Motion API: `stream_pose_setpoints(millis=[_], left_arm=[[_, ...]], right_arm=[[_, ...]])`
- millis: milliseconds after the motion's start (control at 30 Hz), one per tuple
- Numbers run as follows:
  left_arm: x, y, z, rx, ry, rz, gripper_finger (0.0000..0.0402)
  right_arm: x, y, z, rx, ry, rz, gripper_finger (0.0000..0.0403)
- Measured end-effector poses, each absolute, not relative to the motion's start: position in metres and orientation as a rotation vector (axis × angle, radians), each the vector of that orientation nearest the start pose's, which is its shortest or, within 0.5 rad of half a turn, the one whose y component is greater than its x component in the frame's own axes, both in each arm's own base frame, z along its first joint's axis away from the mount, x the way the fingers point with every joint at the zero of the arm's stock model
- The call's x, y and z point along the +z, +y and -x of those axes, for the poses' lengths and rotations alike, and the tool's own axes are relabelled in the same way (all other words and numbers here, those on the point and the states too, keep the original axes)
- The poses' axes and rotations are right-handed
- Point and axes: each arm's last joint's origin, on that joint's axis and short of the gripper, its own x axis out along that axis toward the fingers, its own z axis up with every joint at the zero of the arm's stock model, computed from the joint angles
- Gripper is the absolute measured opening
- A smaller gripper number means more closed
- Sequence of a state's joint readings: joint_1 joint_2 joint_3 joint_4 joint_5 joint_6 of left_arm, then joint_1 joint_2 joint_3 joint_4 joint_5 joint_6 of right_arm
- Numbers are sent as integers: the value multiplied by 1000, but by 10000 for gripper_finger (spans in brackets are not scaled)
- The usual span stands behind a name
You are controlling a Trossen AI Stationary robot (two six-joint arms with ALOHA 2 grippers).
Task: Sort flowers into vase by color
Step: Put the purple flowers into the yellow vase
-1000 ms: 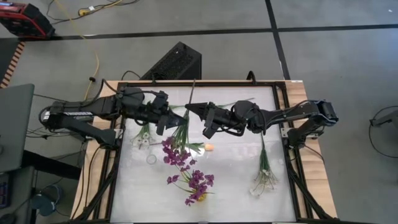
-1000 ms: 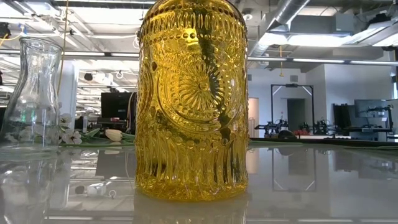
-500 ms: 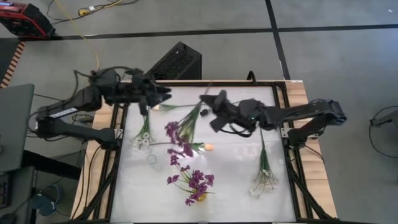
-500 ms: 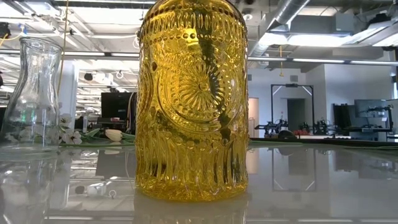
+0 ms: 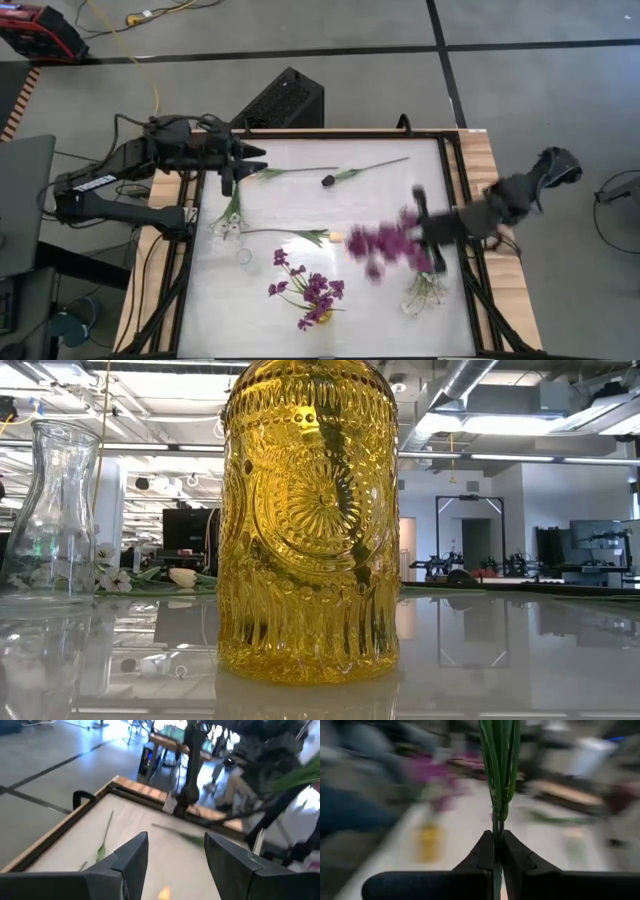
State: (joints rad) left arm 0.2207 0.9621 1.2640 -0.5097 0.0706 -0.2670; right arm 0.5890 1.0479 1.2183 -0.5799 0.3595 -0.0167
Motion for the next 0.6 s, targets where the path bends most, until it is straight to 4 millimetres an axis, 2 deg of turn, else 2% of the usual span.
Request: stream_pose_setpoints(millis=[133,267,367,433,500,600], left_arm=[[421,28,-188,132,250,177,181],[401,17,-201,107,273,53,181],[386,11,-206,111,190,6,181],[381,9,-203,108,96,1,181],[375,9,-199,108,21,4,181],[360,9,-196,111,2,29,181]], right_arm=[[364,159,-169,420,298,178,38],[328,205,-168,422,92,184,38],[302,224,-180,393,-48,144,38],[282,233,-196,365,-98,146,38],[265,240,-212,333,-137,171,38],[243,243,-236,343,-233,185,38]])
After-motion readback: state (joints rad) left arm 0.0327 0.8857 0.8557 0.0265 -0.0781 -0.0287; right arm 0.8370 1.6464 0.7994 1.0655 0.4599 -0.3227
